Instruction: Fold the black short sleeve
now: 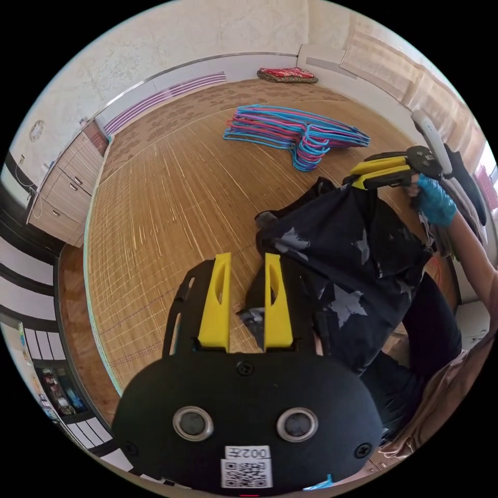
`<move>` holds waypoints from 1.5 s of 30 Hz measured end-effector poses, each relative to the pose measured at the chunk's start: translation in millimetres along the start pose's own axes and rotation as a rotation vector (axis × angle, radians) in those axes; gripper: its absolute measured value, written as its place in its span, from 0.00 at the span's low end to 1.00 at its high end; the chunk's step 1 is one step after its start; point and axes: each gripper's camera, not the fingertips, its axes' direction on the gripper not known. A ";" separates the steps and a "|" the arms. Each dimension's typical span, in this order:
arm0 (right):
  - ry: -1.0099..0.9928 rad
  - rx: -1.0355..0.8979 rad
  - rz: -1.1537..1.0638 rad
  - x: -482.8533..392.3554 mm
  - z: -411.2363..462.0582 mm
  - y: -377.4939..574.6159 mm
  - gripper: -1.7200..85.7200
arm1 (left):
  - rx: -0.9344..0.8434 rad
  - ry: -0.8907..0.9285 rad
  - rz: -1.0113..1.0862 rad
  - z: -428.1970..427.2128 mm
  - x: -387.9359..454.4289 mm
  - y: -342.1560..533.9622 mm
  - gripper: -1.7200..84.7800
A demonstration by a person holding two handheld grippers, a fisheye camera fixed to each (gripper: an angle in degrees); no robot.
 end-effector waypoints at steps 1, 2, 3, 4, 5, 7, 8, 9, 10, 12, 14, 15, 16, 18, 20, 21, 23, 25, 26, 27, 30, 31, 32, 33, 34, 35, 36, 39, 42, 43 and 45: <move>0.021 0.000 0.005 -1.5 -4.1 -1.4 0.11 | 0.010 0.014 0.000 -5.7 -1.2 8.5 0.09; 0.037 0.001 0.015 -2.0 -7.5 -2.2 0.11 | 0.019 0.032 -0.001 -10.2 -2.0 18.5 0.10; 0.040 0.000 0.020 -1.9 -9.0 -2.6 0.11 | 0.023 0.041 -0.004 -12.0 -2.2 24.1 0.10; 0.038 -0.001 0.032 -1.3 -11.8 -3.0 0.11 | 0.029 0.057 -0.006 -14.6 -1.9 36.1 0.11; 0.029 0.001 0.046 -1.2 -15.4 -2.4 0.12 | 0.029 0.072 -0.009 -16.1 -0.7 49.5 0.12; 0.020 0.015 0.058 -4.8 -23.0 1.6 0.12 | 0.021 0.086 -0.009 -16.3 2.9 70.5 0.13; 0.016 0.025 0.058 -10.0 -28.7 6.6 0.12 | 0.014 0.094 -0.016 -15.4 5.6 85.4 0.13; 0.016 0.030 0.056 -13.4 -31.6 9.7 0.12 | 0.011 0.100 -0.020 -14.7 7.0 93.1 0.14; 0.021 0.035 0.049 -21.3 -36.9 17.2 0.13 | 0.006 0.113 -0.024 -12.7 10.1 108.2 0.15; 0.047 0.027 0.028 -36.7 -43.3 31.2 0.13 | -0.016 0.121 -0.033 -8.5 15.0 130.3 0.17; 0.059 0.009 -0.006 -59.6 -50.8 53.3 0.14 | -0.041 0.127 -0.039 -3.1 20.9 156.9 0.18; 0.061 0.004 -0.015 -65.2 -52.6 58.9 0.14 | -0.046 0.128 -0.043 -1.9 22.1 163.0 0.19; 0.071 -0.013 -0.028 -75.8 -55.6 69.8 0.14 | -0.049 0.137 -0.047 0.5 24.6 174.2 0.19; 0.093 -0.044 -0.037 -88.9 -58.3 85.2 0.15 | -0.059 0.161 -0.045 5.5 29.2 188.4 0.19; 0.116 -0.108 -0.034 -101.0 -56.4 102.7 0.16 | -0.078 0.162 -0.036 13.4 35.5 202.7 0.19; 0.119 -0.124 -0.030 -103.0 -55.2 106.5 0.16 | -0.085 0.157 -0.036 15.5 36.7 205.5 0.18; 0.133 -0.176 -0.005 -107.5 -47.7 118.4 0.17 | -0.097 0.120 -0.031 23.4 40.7 214.7 0.15; 0.166 -0.207 0.021 -107.6 -38.7 124.1 0.16 | -0.107 0.072 -0.034 30.0 42.8 220.4 0.11; 0.174 -0.219 0.034 -107.4 -32.5 126.1 0.16 | -0.109 0.048 -0.038 33.0 43.9 223.9 0.09; 0.175 -0.218 0.042 -107.3 -29.7 126.7 0.16 | -0.106 0.037 -0.039 33.7 44.4 225.6 0.08; 0.155 -0.209 0.063 -109.3 -19.0 126.0 0.14 | -0.090 0.024 -0.031 32.5 45.2 234.6 0.03; 0.140 -0.197 0.065 -111.7 -17.9 124.7 0.12 | -0.074 0.003 -0.038 29.9 44.9 239.3 0.02; 0.131 -0.194 0.055 -115.0 -17.0 123.5 0.11 | -0.053 -0.035 -0.045 26.3 44.8 244.8 0.01; 0.125 -0.195 0.051 -116.6 -16.7 123.1 0.10 | -0.041 -0.053 -0.050 24.2 44.6 247.6 0.01; 0.108 -0.194 0.053 -119.4 -16.7 122.4 0.09 | -0.018 -0.084 -0.067 20.0 43.6 253.2 0.01; 0.108 -0.192 0.067 -122.2 -17.1 122.4 0.08 | 0.006 -0.111 -0.087 16.3 42.1 258.9 0.01; 0.112 -0.190 0.072 -124.1 -17.7 122.6 0.07 | 0.016 -0.126 -0.099 14.7 41.3 261.8 0.01; 0.085 -0.166 0.072 -140.8 -27.0 125.8 0.05 | 0.039 -0.205 -0.149 10.6 39.6 276.7 0.01; 0.078 -0.145 0.042 -164.4 -37.6 133.7 0.04 | 0.017 -0.260 -0.195 14.8 37.5 295.4 0.01; 0.084 -0.150 0.036 -171.1 -37.6 136.8 0.04 | 0.003 -0.231 -0.215 19.8 35.0 303.7 0.01; 0.089 -0.172 0.033 -176.2 -34.0 139.6 0.03 | -0.012 -0.184 -0.239 27.8 32.0 316.0 0.01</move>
